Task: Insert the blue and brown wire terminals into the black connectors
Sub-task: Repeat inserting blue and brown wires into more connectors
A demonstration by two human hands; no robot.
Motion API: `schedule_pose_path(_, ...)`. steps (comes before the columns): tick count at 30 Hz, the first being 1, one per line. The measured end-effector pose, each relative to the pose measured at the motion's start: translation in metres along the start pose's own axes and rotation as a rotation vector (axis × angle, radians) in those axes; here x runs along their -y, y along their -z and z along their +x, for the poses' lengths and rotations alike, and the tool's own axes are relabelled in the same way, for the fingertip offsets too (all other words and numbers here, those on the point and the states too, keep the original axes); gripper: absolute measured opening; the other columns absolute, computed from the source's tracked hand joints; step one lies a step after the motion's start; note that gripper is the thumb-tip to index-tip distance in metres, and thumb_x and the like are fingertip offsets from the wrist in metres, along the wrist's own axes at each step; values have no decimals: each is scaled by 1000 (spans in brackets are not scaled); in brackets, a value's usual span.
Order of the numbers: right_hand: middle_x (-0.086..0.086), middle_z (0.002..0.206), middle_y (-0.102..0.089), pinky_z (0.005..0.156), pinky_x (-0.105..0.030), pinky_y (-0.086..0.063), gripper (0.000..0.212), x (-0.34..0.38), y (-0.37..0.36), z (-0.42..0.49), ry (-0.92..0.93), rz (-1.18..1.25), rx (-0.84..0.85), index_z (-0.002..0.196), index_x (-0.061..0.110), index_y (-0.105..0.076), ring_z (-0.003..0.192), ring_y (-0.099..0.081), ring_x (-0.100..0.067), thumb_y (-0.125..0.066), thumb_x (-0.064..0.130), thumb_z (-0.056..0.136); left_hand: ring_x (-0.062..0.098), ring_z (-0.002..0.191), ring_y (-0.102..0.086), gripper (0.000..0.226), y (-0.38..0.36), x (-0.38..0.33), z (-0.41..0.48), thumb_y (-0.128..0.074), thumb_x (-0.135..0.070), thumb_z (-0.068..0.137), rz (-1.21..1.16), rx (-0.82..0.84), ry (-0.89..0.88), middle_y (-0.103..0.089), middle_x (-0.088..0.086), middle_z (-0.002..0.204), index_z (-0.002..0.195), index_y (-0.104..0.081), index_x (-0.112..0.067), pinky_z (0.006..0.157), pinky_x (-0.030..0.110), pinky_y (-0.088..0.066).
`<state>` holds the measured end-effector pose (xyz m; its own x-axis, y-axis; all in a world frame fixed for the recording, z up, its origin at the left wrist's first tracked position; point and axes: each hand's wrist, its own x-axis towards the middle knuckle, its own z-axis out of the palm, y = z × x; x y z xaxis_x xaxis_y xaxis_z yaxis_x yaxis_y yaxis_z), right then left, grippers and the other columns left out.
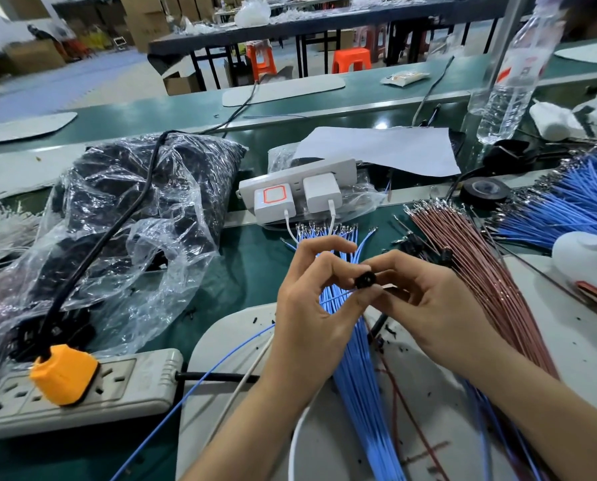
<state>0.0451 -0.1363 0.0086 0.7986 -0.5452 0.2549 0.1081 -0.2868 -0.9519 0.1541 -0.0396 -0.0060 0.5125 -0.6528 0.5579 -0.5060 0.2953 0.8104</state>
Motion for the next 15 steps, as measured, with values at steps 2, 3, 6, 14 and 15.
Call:
schedule_pose_path(2, 4, 79, -72, 69, -11, -49, 20, -1, 0, 0, 9, -14, -58, 93, 7, -68, 75, -68, -2, -66, -9, 80, 16, 81, -59, 16, -1, -1, -1, -73, -10, 77, 10, 1, -7, -53, -8, 108, 89, -64, -16, 79, 30, -52)
schedule_pose_path(3, 4, 77, -72, 69, -11, -49, 21, -1, 1, 0, 16, -15, -78, 91, 7, -68, 74, -68, -2, -66, -10, 80, 17, 82, -59, 16, -2, -1, -1, -72, -9, 78, 19, 2, -15, -54, -5, 107, 92, -66, -14, 79, 33, -52)
schedule_pose_path(6, 2, 80, -72, 73, -14, -51, 27, 0, 2, 0, 48, -31, -95, 88, 13, -68, 79, -69, -7, -66, -13, 79, 14, 88, -60, 18, -4, -4, -1, -72, -7, 79, 70, -4, -61, -56, 1, 102, 96, -69, -8, 80, 27, -51)
schedule_pose_path(14, 2, 80, -71, 75, -17, -53, 29, 1, 0, -1, 74, -87, -120, 87, 17, -67, 79, -69, -7, -70, -9, 76, 1, 86, -58, 19, -4, -6, -2, -72, 2, 76, 187, -25, -142, -62, 1, 91, 93, -68, -4, 79, 12, -44)
schedule_pose_path(15, 1, 80, -71, 76, -17, -54, 28, 1, 0, -1, 78, -106, -120, 87, 18, -67, 79, -69, -7, -70, -8, 76, 3, 87, -59, 19, -4, -5, -2, -72, 2, 76, 189, -25, -149, -63, 2, 91, 93, -69, -5, 79, 14, -45)
